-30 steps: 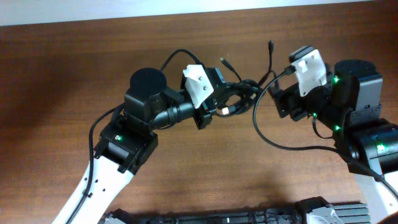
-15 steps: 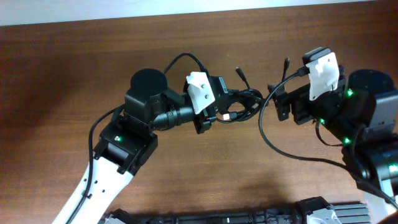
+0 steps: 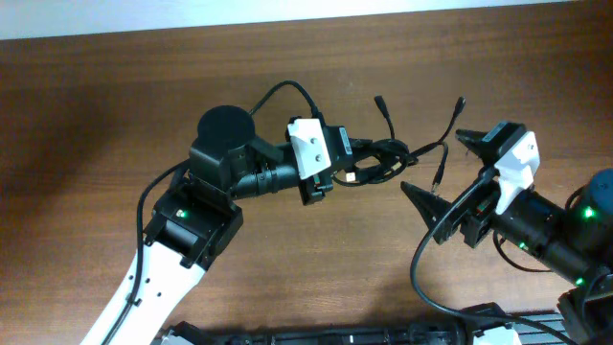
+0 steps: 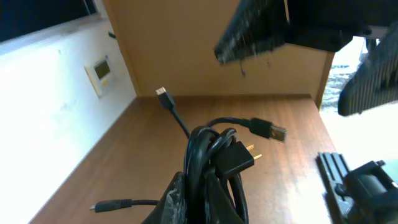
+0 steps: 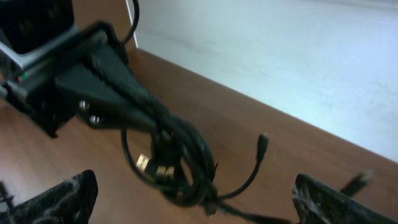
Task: Untangle cables
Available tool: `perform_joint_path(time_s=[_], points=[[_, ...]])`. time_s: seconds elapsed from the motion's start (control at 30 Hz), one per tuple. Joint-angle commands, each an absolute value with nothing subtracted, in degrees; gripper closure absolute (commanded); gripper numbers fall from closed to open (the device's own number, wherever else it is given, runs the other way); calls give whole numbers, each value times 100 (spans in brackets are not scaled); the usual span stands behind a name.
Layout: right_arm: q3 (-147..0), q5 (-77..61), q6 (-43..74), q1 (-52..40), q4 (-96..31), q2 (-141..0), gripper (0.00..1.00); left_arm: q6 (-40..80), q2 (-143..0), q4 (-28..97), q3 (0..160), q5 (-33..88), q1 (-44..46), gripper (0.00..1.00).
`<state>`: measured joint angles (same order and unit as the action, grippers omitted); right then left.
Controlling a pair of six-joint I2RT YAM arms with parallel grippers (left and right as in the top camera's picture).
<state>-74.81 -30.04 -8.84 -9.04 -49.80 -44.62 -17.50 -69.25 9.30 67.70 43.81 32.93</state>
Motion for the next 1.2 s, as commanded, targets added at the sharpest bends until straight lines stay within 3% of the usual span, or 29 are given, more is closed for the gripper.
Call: perform_joint_path(time_s=[0.0, 0.07, 0.2, 0.27, 0.3, 0.5, 0.53, 0.63, 0.67, 0.73, 0.77, 0.83, 0.87, 0.93, 0.97, 1.0, 1.17], points=[[-7522, -3225, -1350, -895, -5216, -4456, 1, -1898, -6779, 436, 6851, 4825, 3286, 100], [-7522, -3916, -2287, -895, -5400, -4456, 1, -1900, -6779, 152, 6851, 5583, 3286, 100], [-7522, -3927, -2379, -895, -5433, -4456, 4, -1898, -6779, 71, 6851, 5922, 3286, 100], [-7522, -3931, -2377, -895, -5474, -4456, 25, -1896, -6779, 60, 6851, 5929, 3286, 100], [-7522, -3962, -2379, -897, -5472, -4456, 28, -1898, -6779, 51, 6851, 6016, 3286, 100], [-7522, -4075, -2379, -899, -5465, -4456, 28, -1898, -6779, -239, 6851, 6737, 3286, 100], [-7522, -4075, -2379, -899, -5459, -4456, 34, -1898, -6779, -246, 6851, 6737, 3286, 100], [-7522, -4075, -2377, -899, -5419, -4456, 83, -1898, -6779, -307, 6851, 6775, 3291, 100], [-7522, -4075, -2375, -899, -5422, -4456, 91, -1898, -6779, -311, 6851, 6775, 3291, 100], [-7522, -4073, -2375, -899, -5424, -4456, 96, -1898, -6779, -344, 6851, 6770, 3291, 100], [-7522, -4064, -2375, -899, -5422, -4456, 96, -1896, -6779, -351, 6851, 6681, 3291, 93], [-7522, -4027, -2368, -899, -5424, -4456, 96, -1874, -6779, -338, 6851, 6302, 3284, 91], [-7522, -4023, -2357, -899, -5424, -4456, 96, -1761, -6779, -340, 6851, 6053, 3284, 80], [-7522, -3758, -2355, -899, -5441, -4456, 96, -1404, -6779, -340, 6851, 5282, 3284, 43], [-7522, -3653, -2353, -899, -5448, -4456, 96, -1160, -6779, -329, 6851, 4816, 3284, 7], [-7522, -3616, -2355, -899, -5446, -4456, 96, -1002, -6779, -290, 6851, 4447, 3284, 0], [-7522, -2714, -1918, -895, -5424, -4456, 96, -274, -6779, 67, 6851, 2864, 3284, 1]])
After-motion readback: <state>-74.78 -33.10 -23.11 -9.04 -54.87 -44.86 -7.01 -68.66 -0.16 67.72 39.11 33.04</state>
